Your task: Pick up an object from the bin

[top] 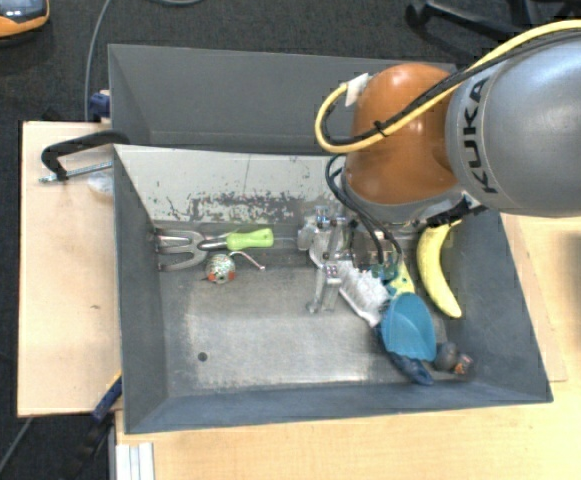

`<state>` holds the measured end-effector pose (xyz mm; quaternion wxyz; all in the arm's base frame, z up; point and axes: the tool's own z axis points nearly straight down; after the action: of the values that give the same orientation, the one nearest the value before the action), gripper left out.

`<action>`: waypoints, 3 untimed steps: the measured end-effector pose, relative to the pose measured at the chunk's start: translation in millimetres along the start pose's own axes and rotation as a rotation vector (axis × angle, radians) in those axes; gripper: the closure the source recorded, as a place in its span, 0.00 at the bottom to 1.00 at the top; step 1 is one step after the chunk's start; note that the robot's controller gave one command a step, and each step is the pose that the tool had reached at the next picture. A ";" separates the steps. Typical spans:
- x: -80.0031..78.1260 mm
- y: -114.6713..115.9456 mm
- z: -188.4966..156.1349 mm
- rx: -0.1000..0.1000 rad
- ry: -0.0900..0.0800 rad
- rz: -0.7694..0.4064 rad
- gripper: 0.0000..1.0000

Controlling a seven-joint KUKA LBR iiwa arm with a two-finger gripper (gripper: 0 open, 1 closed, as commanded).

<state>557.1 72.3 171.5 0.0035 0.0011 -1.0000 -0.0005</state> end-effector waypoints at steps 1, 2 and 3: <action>-1.7 -0.3 -4.8 -0.001 -0.009 0.001 0.00; -1.8 -0.5 -4.9 -0.001 -0.009 0.002 0.00; 7.3 -30.7 -71.5 0.001 -0.021 -0.178 0.00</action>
Offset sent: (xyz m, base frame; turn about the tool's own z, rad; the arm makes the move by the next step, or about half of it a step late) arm 0.0000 0.0000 0.0000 0.0000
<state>550.3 41.6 243.1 -0.0069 0.0902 -0.9959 -0.0005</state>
